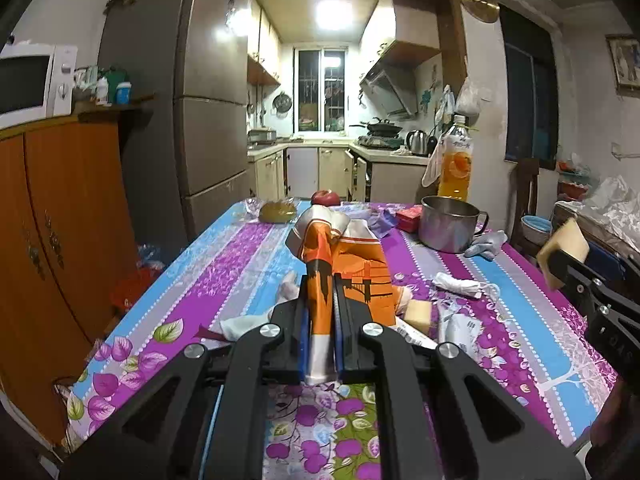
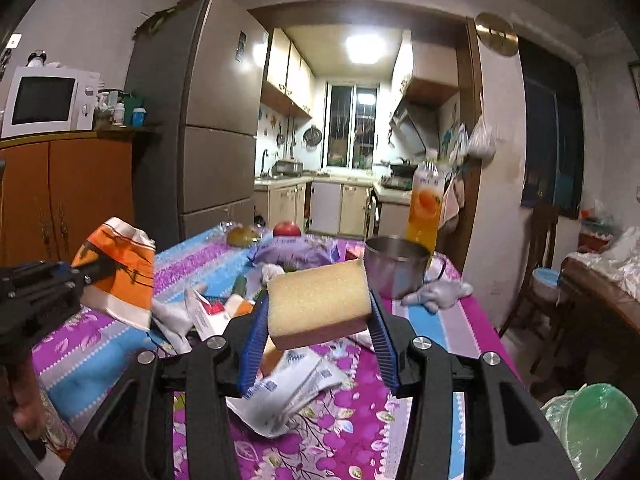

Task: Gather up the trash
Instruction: 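Carry both items over the green basin and open both tools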

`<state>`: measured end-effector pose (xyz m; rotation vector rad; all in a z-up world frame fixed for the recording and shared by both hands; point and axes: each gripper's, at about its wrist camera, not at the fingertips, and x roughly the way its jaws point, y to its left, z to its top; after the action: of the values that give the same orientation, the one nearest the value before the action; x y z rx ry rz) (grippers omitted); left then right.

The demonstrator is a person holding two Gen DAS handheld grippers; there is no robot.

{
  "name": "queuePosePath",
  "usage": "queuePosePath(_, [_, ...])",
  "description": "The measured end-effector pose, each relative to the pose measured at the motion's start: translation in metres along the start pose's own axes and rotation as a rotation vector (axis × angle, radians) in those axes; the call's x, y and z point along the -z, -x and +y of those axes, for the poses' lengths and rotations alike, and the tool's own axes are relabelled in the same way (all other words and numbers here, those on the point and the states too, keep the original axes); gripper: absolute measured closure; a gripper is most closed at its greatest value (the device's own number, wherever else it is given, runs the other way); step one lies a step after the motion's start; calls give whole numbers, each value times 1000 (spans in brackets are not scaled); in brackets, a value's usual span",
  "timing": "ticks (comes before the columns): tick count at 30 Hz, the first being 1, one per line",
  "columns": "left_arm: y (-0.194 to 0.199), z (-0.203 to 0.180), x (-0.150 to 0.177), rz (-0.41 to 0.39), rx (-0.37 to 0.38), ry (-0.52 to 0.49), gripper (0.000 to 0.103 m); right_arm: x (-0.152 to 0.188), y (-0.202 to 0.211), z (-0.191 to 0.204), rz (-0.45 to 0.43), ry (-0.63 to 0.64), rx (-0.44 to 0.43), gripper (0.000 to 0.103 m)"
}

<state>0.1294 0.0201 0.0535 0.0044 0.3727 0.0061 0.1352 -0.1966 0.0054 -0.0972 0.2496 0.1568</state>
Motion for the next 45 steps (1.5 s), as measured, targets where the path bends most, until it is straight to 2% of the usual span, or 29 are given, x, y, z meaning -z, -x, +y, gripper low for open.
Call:
queuePosePath(11, [7,-33,-7,-30,44,-40,95,-14,12,-2,-22,-10,53,54])
queuePosePath(21, [4,-85,-16,-39,156,-81,95,-14,33,-55,-6,-72,166,54])
queuePosePath(34, [5,-199,-23,-35,393,-144,95,7,91,-180,46,-152,403,54])
queuePosePath(41, [9,-271,-19,2,534,-201,95,28,121,-266,123,-206,529,54])
queuePosePath(45, [7,-319,-18,53,623,-238,95,49,132,-318,202,-260,561,54])
